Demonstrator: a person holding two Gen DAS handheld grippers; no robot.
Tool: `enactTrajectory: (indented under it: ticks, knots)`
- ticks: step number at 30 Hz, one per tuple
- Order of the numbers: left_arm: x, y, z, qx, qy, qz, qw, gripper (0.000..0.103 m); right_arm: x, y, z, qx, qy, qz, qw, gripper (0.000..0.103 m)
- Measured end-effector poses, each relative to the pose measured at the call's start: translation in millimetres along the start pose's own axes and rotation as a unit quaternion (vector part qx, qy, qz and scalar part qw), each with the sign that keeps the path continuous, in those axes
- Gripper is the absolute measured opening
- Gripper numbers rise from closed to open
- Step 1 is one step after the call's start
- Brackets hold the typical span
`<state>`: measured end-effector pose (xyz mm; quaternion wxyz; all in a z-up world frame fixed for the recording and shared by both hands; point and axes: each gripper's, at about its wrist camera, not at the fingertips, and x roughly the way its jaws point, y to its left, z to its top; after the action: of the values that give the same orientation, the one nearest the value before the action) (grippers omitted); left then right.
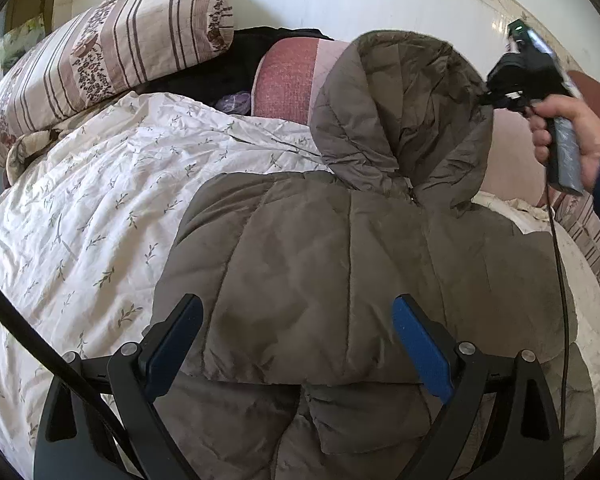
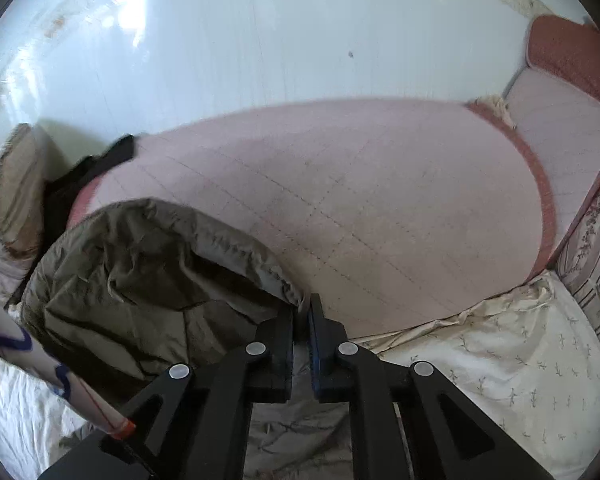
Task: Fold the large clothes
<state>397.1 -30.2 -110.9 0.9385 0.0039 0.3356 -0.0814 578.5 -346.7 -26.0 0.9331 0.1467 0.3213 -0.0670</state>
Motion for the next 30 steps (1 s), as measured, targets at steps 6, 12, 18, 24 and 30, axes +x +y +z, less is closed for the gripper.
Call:
enactTrajectory:
  ticks: [6,12,18,24,30]
  knots:
    - [-8.0,1.7,1.8,-0.013,-0.008,-0.002,0.9999,0.095,-77.5,-16.1,-38.9,-0.012,-0.030,0.026,0.999,0.006]
    - [-31.6,14.3,11.3,-0.038,-0.043,-0.006,0.9984,0.095,-174.5,-35.8,-121.9,-0.015,-0.050,0.064,0.997,0.006]
    - [-43.4,31.3,17.1,-0.073,-0.065,-0.022,0.9950,0.095,-214.2,-67.3,-232.7,0.037,-0.035,0.083,0.995,0.005]
    - [-27.5,2.5,8.0,-0.033,-0.045,-0.038,0.9977,0.095,-138.4,-69.5,-292.7,0.008,0.068,0.028,0.997,0.001]
    - [-5.2,-30.7,-3.0,0.034,-0.030,-0.011,0.9989,0.095,-119.5,-88.0,-296.8,0.053,0.108,0.032,0.992,0.001]
